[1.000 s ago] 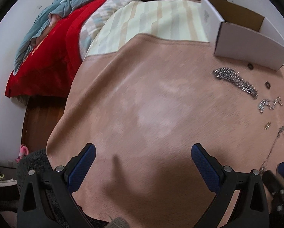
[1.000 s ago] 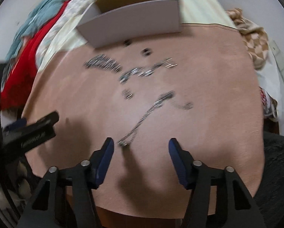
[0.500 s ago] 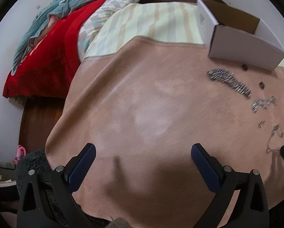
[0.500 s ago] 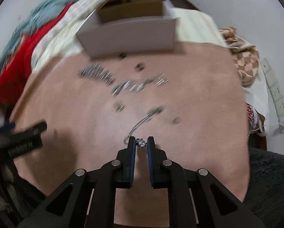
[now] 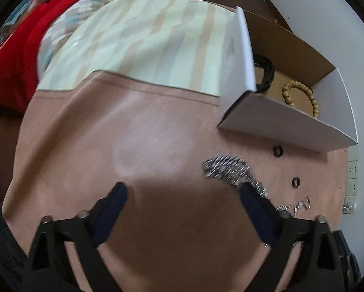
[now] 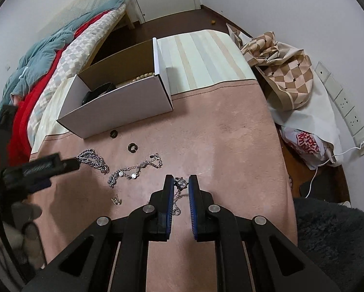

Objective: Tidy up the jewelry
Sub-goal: 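Grasp the thick silver chain with the left gripper while the right holds the bracelet, then carry the chain and bracelet into the white box and open both grippers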

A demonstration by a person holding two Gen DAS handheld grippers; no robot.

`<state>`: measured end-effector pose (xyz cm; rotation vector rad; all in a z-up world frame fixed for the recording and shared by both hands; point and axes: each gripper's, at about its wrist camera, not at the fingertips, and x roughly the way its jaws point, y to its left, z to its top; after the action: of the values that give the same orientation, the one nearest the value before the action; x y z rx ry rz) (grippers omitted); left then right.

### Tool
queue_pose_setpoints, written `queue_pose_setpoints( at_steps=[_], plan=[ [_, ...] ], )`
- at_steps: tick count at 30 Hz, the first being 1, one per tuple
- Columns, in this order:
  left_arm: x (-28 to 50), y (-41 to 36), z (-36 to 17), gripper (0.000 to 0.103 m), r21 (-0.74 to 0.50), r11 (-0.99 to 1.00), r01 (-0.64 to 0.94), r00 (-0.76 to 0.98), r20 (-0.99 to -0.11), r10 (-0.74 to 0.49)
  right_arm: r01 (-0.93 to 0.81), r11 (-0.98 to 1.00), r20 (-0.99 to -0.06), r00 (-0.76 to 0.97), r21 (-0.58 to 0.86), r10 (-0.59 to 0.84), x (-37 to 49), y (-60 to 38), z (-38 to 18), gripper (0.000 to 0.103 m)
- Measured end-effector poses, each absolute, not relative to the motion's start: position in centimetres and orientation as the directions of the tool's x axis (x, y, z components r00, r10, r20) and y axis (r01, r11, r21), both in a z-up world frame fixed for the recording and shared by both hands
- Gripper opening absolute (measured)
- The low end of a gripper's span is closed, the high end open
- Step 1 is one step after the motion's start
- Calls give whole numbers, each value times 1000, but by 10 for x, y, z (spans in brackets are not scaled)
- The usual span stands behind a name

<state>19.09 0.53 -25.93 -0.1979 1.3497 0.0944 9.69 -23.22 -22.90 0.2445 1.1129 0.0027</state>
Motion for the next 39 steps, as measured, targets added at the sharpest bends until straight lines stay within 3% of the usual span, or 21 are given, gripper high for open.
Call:
queue_pose_setpoints(
  at_steps=[2,5,8,9,10,21,29,39],
  plan=[
    [196,-4,-262,84,-68,985,-158,222,-974,-32,117,974,-890,439,193,123,98,-231,-233,12],
    [200,-19,-262,74,-15,995,-99,267,-964,12,120,974,-897,425,193,126,98,-229,-240,12],
    [199,-30,-257,32,-18,999,-41,320,-947,-4,120,975,-902,415,188,123,98,-230,-244,12],
    [199,-32,-257,9,-11,999,-35,323,-947,1,119,976,-903,413,185,120,98,-230,-244,12],
    [198,-31,-257,7,-38,999,-29,321,-947,-27,119,976,-903,413,183,119,99,-230,-244,13],
    [161,8,-230,5,-179,983,-45,343,-927,-153,98,965,-869,465,243,172,98,-233,-211,12],
    [153,6,-172,5,-245,969,19,407,-884,-231,58,938,-822,503,341,268,110,-238,-163,12],
    [197,1,-93,5,-316,947,60,512,-804,-301,-86,921,-730,583,381,356,168,-222,-79,12]
  ],
)
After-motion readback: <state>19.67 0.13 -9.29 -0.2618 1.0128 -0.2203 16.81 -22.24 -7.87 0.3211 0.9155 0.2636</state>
